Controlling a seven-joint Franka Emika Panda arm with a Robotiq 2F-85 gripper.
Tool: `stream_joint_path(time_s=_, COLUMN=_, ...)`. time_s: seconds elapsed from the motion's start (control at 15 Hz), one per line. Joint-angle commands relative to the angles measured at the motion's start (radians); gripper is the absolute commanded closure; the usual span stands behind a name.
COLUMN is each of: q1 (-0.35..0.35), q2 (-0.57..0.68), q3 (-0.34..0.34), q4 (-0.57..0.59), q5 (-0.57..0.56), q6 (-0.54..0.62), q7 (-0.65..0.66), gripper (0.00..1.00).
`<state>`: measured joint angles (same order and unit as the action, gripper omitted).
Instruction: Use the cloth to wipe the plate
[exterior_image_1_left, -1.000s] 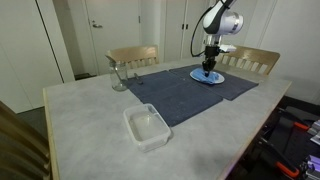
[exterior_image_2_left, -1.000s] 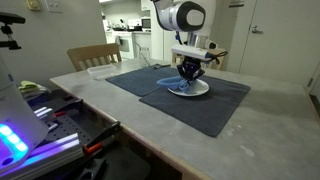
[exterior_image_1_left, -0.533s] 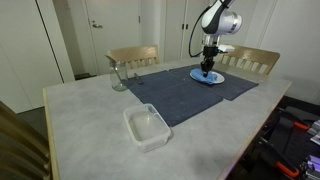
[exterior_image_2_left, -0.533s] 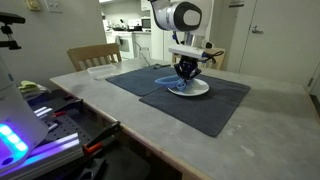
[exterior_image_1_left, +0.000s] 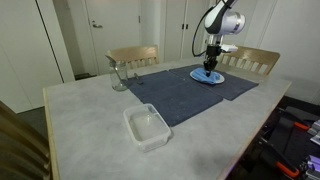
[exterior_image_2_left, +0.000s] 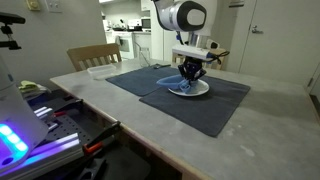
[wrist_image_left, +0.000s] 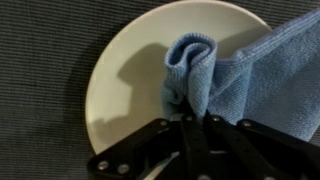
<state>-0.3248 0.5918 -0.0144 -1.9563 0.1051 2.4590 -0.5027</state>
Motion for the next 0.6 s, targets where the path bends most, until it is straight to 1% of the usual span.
stream_joint_path(time_s=0.0, q1=-0.035, q2=0.000, q3=-0.015, q4=-0.009, q5=-0.012, q6=0.038, q7=-0.016, gripper=0.98)
stream_joint_path(time_s=0.33, q1=-0.068, q2=0.007, q3=-0.037, q4=0.006, q5=-0.015, q6=0.048, q7=-0.012, gripper=0.98)
stream_joint_path(time_s=0.53, q1=-0.062, q2=0.002, q3=-0.044, q4=0.020, q5=-0.025, q6=0.036, q7=0.007, gripper=0.98)
